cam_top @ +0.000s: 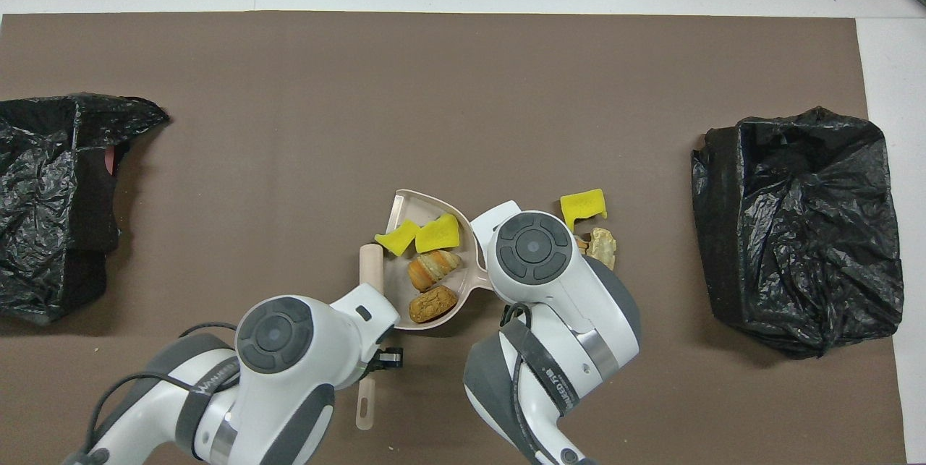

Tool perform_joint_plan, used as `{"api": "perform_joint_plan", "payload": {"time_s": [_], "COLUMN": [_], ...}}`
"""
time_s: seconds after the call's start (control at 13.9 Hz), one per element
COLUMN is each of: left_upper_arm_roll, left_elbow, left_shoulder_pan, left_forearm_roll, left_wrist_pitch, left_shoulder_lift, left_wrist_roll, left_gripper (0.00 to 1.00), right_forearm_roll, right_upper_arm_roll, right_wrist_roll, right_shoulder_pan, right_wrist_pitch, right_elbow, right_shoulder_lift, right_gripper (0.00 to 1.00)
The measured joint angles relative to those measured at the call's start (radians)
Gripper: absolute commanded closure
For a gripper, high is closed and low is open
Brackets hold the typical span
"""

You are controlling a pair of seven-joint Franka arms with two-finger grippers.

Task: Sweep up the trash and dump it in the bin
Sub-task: 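Carry the loaded dustpan with the right gripper to the black bag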

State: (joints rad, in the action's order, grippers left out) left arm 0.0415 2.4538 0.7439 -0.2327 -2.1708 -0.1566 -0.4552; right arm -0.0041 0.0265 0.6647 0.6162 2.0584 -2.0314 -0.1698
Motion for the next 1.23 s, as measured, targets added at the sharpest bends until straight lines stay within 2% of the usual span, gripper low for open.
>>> {"api": "perform_joint_plan", "payload": {"time_s": [0.22,0.5,0.72,0.86,1.23], "left_upper_arm_roll": [0.013,0.03,0.03,0.029,0.021], "left_elbow": [-0.003,-0.036,-0.069,-0.073,-0.054], "left_shoulder_pan": [-0.002,-0.084,-0.097,-0.097,-0.099], "left_forearm_roll": [0.009,0.12,0.208,0.251,0.242], "left_wrist_pitch": [0.003,0.099,0.146,0.144,0.098], "left_shoulder_lift": [0.0,0.007,0.008,0.008,0.006], "left_wrist_roll": [0.005,0.016,-0.045,-0.113,-0.211], "left_gripper": [1.0,1.0,1.0,1.0,1.0], "right_forearm_roll": [0.0,0.0,0.0,0.0,-0.001], "right_upper_arm_roll": [0.0,0.0,0.001,0.003,0.009], "right_wrist_roll": [0.0,0.0,-0.002,-0.002,0.041], "right_shoulder_pan": [0.0,-0.001,-0.032,-0.081,-0.249], "right_wrist_pitch": [0.0,0.0,0.0,0.0,-0.077], "right_elbow": [0.0,-0.001,0.001,0.003,0.018], "right_shoulder_lift": [0.0,0.0,0.006,0.033,0.172], "right_gripper": [1.0,1.0,1.0,1.0,1.0]}}
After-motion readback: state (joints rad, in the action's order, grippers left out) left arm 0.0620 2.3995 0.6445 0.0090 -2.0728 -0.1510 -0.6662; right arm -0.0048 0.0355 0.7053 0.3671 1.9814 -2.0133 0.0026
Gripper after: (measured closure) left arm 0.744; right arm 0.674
